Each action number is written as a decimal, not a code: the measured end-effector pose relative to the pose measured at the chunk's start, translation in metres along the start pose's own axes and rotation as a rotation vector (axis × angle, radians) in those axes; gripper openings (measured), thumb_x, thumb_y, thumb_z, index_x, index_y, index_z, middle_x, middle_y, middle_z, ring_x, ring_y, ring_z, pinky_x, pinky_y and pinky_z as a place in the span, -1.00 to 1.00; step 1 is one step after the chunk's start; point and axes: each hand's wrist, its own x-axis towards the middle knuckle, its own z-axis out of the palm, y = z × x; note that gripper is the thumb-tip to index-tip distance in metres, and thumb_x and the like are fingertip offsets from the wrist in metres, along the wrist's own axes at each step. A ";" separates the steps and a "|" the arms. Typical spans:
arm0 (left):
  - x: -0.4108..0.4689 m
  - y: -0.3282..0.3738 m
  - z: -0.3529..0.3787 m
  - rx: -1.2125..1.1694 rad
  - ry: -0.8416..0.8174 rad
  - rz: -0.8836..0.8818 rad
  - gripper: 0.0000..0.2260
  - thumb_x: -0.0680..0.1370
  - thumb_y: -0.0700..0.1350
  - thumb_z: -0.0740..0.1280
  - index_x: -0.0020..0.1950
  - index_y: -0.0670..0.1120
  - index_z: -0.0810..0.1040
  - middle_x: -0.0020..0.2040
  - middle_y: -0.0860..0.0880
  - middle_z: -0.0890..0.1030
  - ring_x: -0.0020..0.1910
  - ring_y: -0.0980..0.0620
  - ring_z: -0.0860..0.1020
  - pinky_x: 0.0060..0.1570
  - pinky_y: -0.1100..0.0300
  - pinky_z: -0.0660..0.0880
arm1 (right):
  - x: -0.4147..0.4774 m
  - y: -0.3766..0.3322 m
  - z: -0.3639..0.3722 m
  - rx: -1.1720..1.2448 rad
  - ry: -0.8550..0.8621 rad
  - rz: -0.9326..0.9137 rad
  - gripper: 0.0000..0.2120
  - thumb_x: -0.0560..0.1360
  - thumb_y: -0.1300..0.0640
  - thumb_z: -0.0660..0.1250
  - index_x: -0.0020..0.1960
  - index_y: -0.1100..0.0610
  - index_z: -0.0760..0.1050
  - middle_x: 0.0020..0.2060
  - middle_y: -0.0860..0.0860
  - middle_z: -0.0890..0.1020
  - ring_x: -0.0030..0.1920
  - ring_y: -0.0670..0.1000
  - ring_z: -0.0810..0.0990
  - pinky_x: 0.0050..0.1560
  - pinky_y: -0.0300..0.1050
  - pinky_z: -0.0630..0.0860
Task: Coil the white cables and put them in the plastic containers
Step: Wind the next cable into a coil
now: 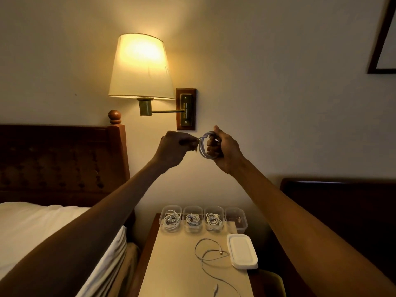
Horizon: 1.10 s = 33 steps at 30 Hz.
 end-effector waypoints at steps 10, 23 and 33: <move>-0.010 0.016 0.013 -0.998 -0.007 -0.498 -0.77 0.57 -0.40 0.26 0.20 -0.33 0.56 0.09 -0.28 0.63 0.04 -0.14 0.66 0.03 0.15 0.62 | 0.008 0.008 0.002 -0.351 0.205 -0.181 -0.66 0.64 -0.12 0.10 0.07 0.13 0.47 -0.16 0.03 0.51 -0.10 0.02 0.50 0.03 -0.06 0.52; -0.011 0.009 0.018 -1.093 -0.038 -0.548 -0.75 0.58 -0.32 0.29 0.26 -0.25 0.55 0.10 -0.23 0.64 0.15 -0.16 0.62 0.11 0.05 0.53 | 0.008 0.009 0.004 -0.482 0.205 -0.337 -0.68 0.65 -0.08 0.08 -0.08 0.09 0.46 -0.26 -0.01 0.46 -0.22 -0.06 0.44 -0.22 -0.31 0.39; -0.014 0.022 0.021 -1.013 -0.188 -0.527 -0.77 0.52 -0.13 0.41 0.16 -0.11 0.58 0.14 -0.16 0.66 0.17 -0.11 0.61 0.13 0.01 0.49 | 0.008 0.016 -0.008 -0.474 0.202 -0.285 -0.66 0.66 -0.10 0.04 0.07 0.12 0.45 -0.18 -0.04 0.50 -0.14 -0.08 0.48 -0.11 -0.29 0.37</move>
